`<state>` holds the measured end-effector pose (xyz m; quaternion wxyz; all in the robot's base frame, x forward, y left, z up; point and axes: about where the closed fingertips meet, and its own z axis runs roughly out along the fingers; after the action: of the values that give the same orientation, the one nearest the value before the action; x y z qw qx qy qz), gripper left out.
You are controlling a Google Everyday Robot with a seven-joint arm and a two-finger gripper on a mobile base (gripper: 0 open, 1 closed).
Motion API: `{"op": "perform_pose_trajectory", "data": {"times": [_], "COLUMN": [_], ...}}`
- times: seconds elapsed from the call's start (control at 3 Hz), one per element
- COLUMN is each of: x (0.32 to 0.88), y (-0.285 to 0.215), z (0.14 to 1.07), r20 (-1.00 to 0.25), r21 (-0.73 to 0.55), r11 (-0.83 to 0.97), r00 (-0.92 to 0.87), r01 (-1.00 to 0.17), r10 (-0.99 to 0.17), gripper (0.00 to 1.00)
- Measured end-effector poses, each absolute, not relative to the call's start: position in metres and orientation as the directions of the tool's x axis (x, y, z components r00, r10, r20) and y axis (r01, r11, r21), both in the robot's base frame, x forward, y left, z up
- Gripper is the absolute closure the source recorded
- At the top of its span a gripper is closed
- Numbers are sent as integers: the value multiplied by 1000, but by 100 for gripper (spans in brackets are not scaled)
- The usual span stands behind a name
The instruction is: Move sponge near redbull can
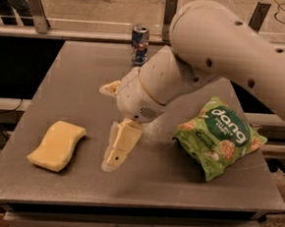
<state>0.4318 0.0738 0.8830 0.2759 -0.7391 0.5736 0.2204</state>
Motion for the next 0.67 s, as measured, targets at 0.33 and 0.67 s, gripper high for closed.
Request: {"op": "perform_pose_trajectory", "data": {"times": [0.33, 0.67], "x": [429, 428], "y": [110, 130], "z": [867, 848], "r20": [-668, -675], "r21": [-142, -104], "r11": [-204, -187], "r00": [246, 207], "r01": [-969, -977], "r10": [-702, -708], "gripper": [0, 0]}}
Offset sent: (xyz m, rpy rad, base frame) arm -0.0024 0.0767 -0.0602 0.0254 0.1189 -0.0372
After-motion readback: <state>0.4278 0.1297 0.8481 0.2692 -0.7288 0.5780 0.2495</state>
